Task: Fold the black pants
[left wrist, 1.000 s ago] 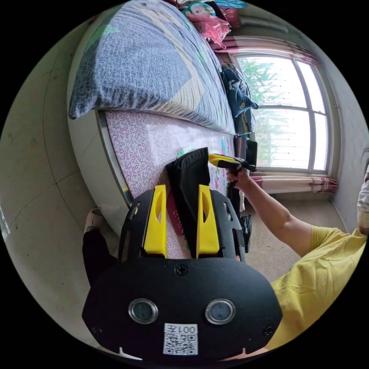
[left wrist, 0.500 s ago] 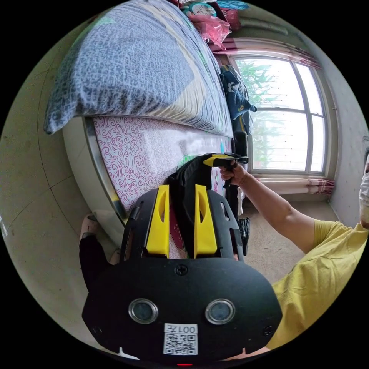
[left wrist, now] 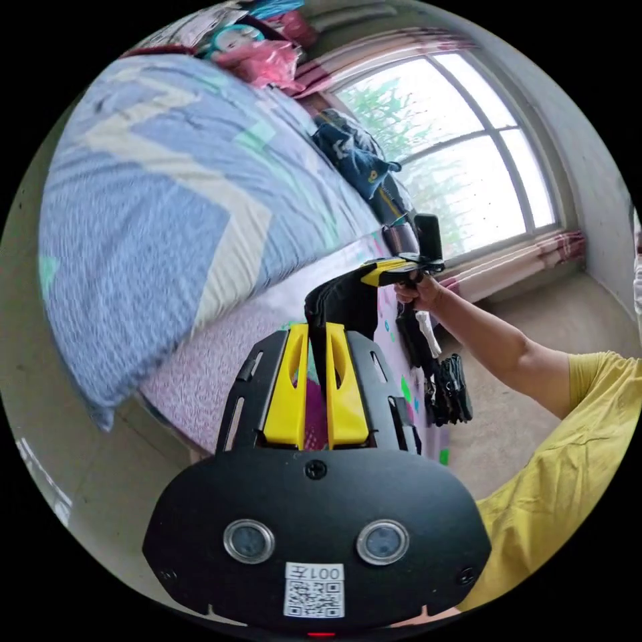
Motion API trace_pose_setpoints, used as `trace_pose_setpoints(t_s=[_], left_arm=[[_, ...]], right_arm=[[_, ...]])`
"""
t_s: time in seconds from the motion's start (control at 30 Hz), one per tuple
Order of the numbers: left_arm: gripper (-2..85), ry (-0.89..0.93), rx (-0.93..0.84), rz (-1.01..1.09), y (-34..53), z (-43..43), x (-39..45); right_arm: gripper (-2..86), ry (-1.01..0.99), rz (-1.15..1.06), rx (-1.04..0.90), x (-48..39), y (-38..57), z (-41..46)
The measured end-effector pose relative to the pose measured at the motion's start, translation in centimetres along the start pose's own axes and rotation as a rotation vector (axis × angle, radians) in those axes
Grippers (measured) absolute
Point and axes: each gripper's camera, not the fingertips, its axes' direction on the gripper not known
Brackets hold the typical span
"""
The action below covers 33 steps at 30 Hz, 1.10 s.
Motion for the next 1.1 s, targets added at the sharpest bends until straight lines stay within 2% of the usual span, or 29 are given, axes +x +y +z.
trace_pose_setpoints(t_s=[0.17, 0.37, 0.6, 0.73, 0.9, 1.1], left_arm=[[0.2, -0.033, 0.041, 0.167, 0.4, 0.6, 3.4], [0.2, 0.025, -0.009, 0.28, 7.3, 4.5, 7.6], [0.2, 0.067, -0.189, 0.228, 20.0, 14.0, 11.7], [0.2, 0.07, -0.264, 0.205, 24.4, 18.5, 13.0], [0.2, 0.015, -0.397, 0.219, 28.5, 24.7, 12.3], [0.2, -0.031, -0.45, 0.198, 30.4, 29.0, 9.3]], right_arm=[[4.6, 0.061, -0.081, 0.05, -4.2, 2.6, -4.3], [4.7, 0.072, -0.109, -0.004, -8.9, 12.1, -5.4], [4.5, 0.093, -0.033, -0.039, -11.8, 26.3, -2.2], [4.5, 0.073, 0.01, -0.043, -11.9, 32.4, -0.8], [4.3, 0.06, 0.044, -0.065, -11.4, 36.8, 1.6], [3.8, 0.067, 0.046, -0.058, -10.7, 39.6, 4.0]])
